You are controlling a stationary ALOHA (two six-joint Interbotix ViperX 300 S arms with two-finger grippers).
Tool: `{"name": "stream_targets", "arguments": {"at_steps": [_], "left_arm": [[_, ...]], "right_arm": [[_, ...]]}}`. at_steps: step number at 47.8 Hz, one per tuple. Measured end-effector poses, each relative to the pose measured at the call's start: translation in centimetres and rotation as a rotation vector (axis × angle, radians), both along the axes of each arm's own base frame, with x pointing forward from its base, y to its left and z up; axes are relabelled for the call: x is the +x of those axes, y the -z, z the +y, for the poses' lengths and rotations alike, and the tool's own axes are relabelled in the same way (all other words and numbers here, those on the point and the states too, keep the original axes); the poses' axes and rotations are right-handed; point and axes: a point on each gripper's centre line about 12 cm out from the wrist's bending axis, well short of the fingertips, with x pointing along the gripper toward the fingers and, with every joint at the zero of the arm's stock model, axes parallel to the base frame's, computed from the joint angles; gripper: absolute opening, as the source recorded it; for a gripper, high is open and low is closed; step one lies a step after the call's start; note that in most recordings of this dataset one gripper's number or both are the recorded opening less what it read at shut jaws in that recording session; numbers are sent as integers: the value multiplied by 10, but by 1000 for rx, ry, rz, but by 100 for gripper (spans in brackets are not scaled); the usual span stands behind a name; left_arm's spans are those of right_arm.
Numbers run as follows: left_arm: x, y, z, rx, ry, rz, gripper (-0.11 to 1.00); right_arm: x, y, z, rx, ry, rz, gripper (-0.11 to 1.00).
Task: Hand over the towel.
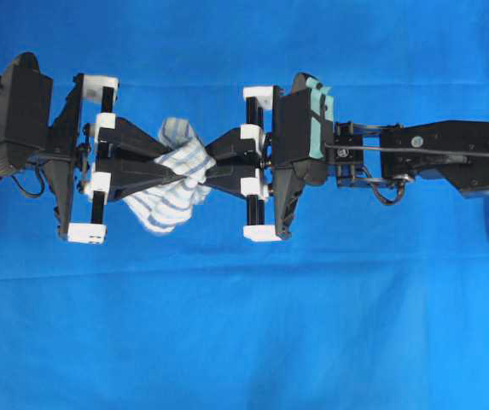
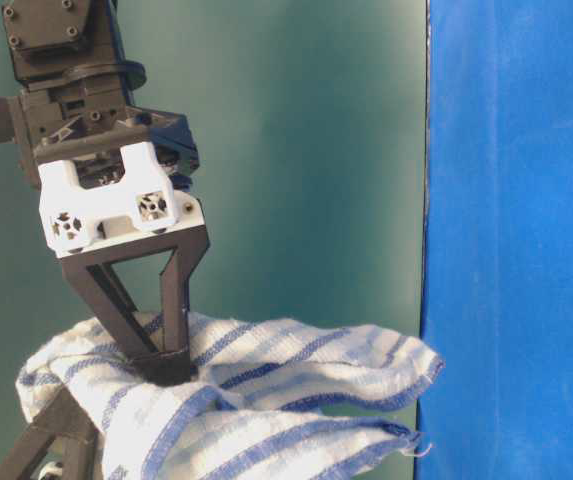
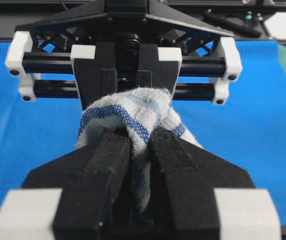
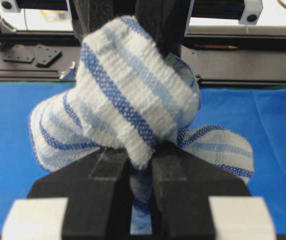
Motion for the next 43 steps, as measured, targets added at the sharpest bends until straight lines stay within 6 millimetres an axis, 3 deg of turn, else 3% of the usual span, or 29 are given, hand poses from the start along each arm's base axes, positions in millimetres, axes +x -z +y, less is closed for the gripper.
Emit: {"name": "stream_targets", "arguments": {"at_steps": [12,16,25,28,43], "left_arm": [[1,0,0,46,4,-1,6],[1,0,0,44,4,-6,25],[-1,-8,0,40,1,-49,82],[-4,-9,0,40,1,-55,92],[-27,-13,1,40,1,-89,93]], "right_arm": [[-1,1,0,0,-1,3,8],[-4,1,0,5,0,3,8],[-22,2,0,11,2,12,8],[-33,1,0,11,1,11,8],[-100,-11,0,30,10,-28,8]]}}
